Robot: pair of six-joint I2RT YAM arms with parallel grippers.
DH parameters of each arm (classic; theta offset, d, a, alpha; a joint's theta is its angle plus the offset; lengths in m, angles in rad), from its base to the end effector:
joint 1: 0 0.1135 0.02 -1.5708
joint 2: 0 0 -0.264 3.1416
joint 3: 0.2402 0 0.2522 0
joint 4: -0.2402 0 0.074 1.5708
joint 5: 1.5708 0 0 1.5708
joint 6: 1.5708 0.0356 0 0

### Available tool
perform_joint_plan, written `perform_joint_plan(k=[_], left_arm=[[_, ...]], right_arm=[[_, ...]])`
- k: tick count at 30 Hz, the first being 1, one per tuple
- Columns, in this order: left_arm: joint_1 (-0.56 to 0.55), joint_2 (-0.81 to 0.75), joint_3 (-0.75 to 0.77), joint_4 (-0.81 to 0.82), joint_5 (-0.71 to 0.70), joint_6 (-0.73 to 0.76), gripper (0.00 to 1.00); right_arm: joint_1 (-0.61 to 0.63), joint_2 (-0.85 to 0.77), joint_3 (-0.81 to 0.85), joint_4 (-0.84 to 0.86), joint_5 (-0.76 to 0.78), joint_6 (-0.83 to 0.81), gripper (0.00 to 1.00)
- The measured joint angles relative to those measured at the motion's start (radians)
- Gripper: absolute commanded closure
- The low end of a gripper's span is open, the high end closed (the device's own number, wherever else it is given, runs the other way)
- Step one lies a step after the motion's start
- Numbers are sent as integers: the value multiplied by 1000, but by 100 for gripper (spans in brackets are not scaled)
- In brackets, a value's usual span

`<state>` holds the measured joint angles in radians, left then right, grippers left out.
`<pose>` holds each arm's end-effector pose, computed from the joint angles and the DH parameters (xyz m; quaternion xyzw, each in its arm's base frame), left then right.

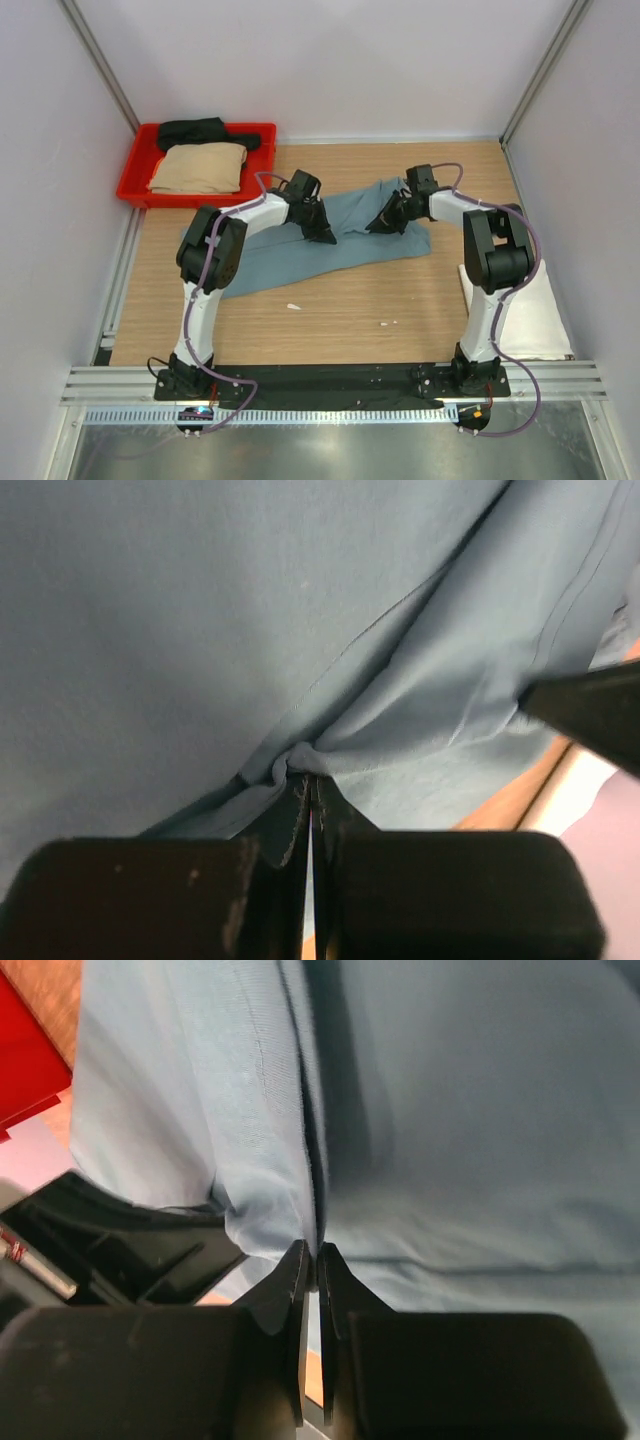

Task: Fold and stack the t-shirts
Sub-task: Fold the tshirt

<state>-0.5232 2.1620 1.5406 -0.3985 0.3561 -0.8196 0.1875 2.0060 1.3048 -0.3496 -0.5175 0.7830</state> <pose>0.3900 -0.2393 0.1474 -0.0922 0.9438 -0.3000 0.1036 0.3989 0.0936 0.1496 0.2112 0.9124 0.3346 0.1045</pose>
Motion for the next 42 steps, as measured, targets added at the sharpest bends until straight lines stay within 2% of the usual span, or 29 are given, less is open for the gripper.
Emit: perform_joint_plan(k=[10, 17, 19, 22, 24, 26, 28, 31, 36, 40, 42], left_arm=[[7, 16, 14, 5, -31, -37, 100], [7, 15, 14, 5, -34, -33, 99], [7, 14, 14, 5, -35, -29, 96], [9, 11, 13, 3, -39, -16, 89], [12, 6, 13, -4, -40, -11, 81], [17, 1, 15, -20, -38, -10, 77], [24, -8, 17, -47, -37, -6, 70], [38, -30, 17, -89, -31, -6, 71], [53, -71, 17, -106, 1, -30, 74], [54, -77, 24, -100, 31, -72, 73], [54, -77, 24, -95, 43, -99, 73]], right_arm=[[14, -187, -193, 62, 52, 123, 96], [108, -262, -290, 115, 129, 261, 95], [129, -266, -307, 127, 143, 303, 94], [157, -267, -338, 151, 157, 362, 79], [160, -267, -339, 138, 160, 371, 62], [151, -270, -317, 100, 172, 331, 47], [131, -275, -264, 34, 193, 244, 43], [71, -306, -177, -25, 227, 92, 45], [-48, -344, -106, -33, 270, -102, 46], [-98, -280, -53, -33, 275, -210, 46], [-103, -228, -27, -29, 266, -252, 51]])
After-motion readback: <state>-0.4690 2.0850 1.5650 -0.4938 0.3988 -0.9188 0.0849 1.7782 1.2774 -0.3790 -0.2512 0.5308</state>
